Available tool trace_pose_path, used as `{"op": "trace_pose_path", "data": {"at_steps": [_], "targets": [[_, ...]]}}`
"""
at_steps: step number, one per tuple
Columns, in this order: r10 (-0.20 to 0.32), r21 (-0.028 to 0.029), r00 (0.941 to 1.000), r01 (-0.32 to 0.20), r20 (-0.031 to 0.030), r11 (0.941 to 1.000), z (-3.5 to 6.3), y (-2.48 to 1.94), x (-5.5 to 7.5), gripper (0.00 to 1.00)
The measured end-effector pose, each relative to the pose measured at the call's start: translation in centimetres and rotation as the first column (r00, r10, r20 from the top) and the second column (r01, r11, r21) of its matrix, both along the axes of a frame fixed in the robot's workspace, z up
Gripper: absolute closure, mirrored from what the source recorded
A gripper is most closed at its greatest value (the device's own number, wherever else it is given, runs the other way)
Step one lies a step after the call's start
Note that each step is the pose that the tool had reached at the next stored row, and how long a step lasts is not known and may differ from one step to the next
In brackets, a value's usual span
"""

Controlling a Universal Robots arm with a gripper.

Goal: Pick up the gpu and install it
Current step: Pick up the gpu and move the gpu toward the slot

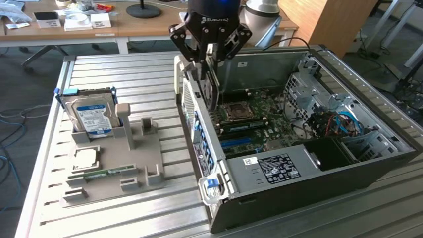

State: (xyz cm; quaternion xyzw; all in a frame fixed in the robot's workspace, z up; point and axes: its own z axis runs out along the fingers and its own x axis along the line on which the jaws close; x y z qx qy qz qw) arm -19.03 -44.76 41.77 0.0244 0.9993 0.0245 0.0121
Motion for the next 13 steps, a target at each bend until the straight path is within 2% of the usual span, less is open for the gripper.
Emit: {"op": "trace_pose_path", "data": {"at_steps": [13], "targets": [[0.002,0.0023,1.0,-0.002,0.0,1.0,0.0,0.0,2.6,0.73]]}}
